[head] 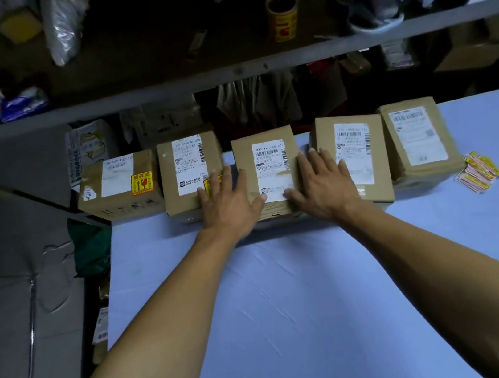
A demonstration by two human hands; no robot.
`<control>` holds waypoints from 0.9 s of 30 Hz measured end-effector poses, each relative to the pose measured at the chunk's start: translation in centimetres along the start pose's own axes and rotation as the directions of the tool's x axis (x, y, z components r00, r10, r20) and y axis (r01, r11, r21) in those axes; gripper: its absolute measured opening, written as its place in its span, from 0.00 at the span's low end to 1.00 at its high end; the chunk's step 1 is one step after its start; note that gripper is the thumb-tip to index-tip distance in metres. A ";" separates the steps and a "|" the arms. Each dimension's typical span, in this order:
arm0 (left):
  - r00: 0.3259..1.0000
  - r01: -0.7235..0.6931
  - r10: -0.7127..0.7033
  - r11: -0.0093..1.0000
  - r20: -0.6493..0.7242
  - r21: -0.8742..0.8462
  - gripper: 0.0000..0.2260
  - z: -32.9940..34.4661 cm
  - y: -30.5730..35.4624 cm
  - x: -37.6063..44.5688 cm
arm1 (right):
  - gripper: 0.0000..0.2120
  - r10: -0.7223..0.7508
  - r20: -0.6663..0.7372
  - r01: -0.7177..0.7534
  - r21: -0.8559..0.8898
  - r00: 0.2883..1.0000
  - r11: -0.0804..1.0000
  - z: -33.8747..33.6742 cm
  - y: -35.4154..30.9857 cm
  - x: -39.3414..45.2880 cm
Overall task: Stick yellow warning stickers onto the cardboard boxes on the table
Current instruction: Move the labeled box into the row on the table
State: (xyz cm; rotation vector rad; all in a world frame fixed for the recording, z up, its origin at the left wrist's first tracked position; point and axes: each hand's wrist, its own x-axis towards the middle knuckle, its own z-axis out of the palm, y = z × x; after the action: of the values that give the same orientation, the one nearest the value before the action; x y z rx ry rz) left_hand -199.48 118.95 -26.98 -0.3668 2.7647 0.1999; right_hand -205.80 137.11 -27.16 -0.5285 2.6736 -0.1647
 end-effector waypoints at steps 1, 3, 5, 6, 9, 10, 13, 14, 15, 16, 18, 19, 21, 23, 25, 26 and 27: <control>1.000 0.030 -0.030 1.000 0.006 0.007 0.36 0.2 0.2 0.3 | 0.41 0.007 0.015 -0.007 -0.010 1.000 1.000 0.0 0.0 0.5; 0.995 0.091 -0.091 0.996 0.052 0.006 0.39 0.6 0.6 0.8 | 0.42 0.020 0.031 -0.019 -0.016 0.999 1.000 0.3 0.1 1.1; 0.985 0.135 -0.131 0.990 0.112 -0.030 0.40 0.9 0.8 1.1 | 0.43 0.019 0.032 -0.019 0.021 0.999 1.000 0.7 0.1 1.3; 0.982 0.145 -0.137 0.988 0.127 -0.057 0.40 1.0 0.8 1.1 | 0.43 0.016 0.029 -0.018 0.050 0.999 0.999 0.8 0.2 1.2; 0.987 0.134 -0.123 0.985 0.104 -0.109 0.39 1.3 0.8 0.8 | 0.43 0.008 0.017 -0.010 0.122 1.000 0.993 1.1 0.1 0.6; 0.989 0.126 -0.115 0.983 0.092 -0.131 0.39 1.4 0.9 0.5 | 0.43 0.001 0.006 -0.002 0.139 1.000 0.990 1.3 0.1 0.4; 0.993 0.116 -0.112 0.967 0.029 -0.228 0.38 1.9 1.2 -1.2 | 0.41 0.005 -0.035 0.001 0.194 0.999 0.981 2.0 0.0 -1.4; 0.993 0.114 -0.120 0.956 -0.004 -0.272 0.38 2.2 1.4 -2.2 | 0.40 0.009 -0.052 0.002 0.204 0.999 0.979 2.2 -0.1 -2.2; 0.991 0.110 -0.126 0.942 -0.032 -0.316 0.39 2.6 1.6 -3.3 | 0.39 0.007 -0.071 0.008 0.211 0.997 0.977 2.6 -0.2 -3.3; 0.990 0.105 -0.131 0.928 -0.051 -0.358 0.40 3.2 1.7 -4.5 | 0.38 0.001 -0.093 0.020 0.222 0.996 0.975 3.1 -0.4 -4.4; 0.988 0.105 -0.143 0.888 -0.052 -0.447 0.39 4.3 1.9 -6.6 | 0.37 -0.011 -0.126 0.044 0.269 0.992 0.962 4.3 -0.8 -6.5; 0.987 0.120 -0.158 0.856 -0.035 -0.502 0.38 4.7 1.9 -7.4 | 0.36 -0.008 -0.132 0.048 0.301 0.991 0.952 4.9 -0.9 -7.3; 0.981 0.154 -0.192 0.775 0.004 -0.613 0.31 5.1 2.0 -8.4 | 0.34 -0.007 -0.142 0.056 0.347 0.990 0.936 5.6 -0.9 -8.3; 0.974 0.170 -0.227 0.699 0.010 -0.695 0.24 5.2 1.9 -9.2 | 0.32 -0.023 -0.163 0.081 0.357 0.986 0.931 5.8 -1.0 -9.0; 0.964 0.200 -0.262 0.630 0.036 -0.751 0.22 5.4 1.9 -9.7 | 0.32 -0.049 -0.169 0.113 0.396 0.984 0.911 5.8 -1.0 -9.6; 0.960 0.215 -0.276 0.600 0.053 -0.770 0.22 5.4 1.7 -9.7 | 0.32 -0.045 -0.169 0.119 0.459 0.985 0.880 5.9 -0.9 -9.8; 0.956 0.228 -0.287 0.573 0.067 -0.788 0.22 5.4 1.5 -9.6 | 0.31 -0.027 -0.172 0.117 0.541 0.985 0.833 6.2 -0.6 -10.0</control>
State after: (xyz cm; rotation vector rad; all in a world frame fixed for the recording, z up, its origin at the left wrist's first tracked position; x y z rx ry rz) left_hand -189.48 123.56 -28.50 -1.0027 2.4608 1.3835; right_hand -194.59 140.17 -29.00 -0.4368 2.5735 -1.0041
